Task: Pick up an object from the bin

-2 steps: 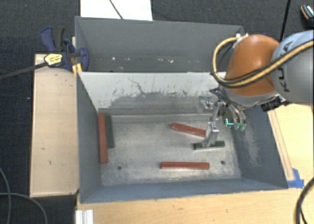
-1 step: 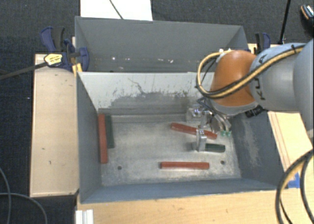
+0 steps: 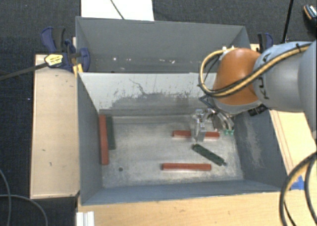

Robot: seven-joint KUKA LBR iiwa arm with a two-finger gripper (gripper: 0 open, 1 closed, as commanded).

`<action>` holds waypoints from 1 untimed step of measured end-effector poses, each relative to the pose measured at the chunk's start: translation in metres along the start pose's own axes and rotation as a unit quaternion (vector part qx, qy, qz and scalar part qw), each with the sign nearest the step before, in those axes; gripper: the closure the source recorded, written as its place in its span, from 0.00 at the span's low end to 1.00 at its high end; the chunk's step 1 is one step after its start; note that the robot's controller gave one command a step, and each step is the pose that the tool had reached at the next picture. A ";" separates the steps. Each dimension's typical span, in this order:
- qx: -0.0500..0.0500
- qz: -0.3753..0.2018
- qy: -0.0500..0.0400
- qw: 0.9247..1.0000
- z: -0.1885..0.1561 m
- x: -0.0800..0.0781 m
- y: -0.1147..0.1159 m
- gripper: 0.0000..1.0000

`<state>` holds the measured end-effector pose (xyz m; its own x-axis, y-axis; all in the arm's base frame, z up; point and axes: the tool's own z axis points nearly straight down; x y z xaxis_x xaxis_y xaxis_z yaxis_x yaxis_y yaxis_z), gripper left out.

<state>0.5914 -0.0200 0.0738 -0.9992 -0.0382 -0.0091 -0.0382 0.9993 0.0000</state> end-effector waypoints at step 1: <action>0.000 0.000 0.002 1.000 0.002 0.002 0.000 0.00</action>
Offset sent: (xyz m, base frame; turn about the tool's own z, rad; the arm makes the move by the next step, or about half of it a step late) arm 0.0000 0.0000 0.0000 0.0000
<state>0.5897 -0.0200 0.0716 -0.9992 -0.0391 -0.0041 -0.0391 0.9992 0.0000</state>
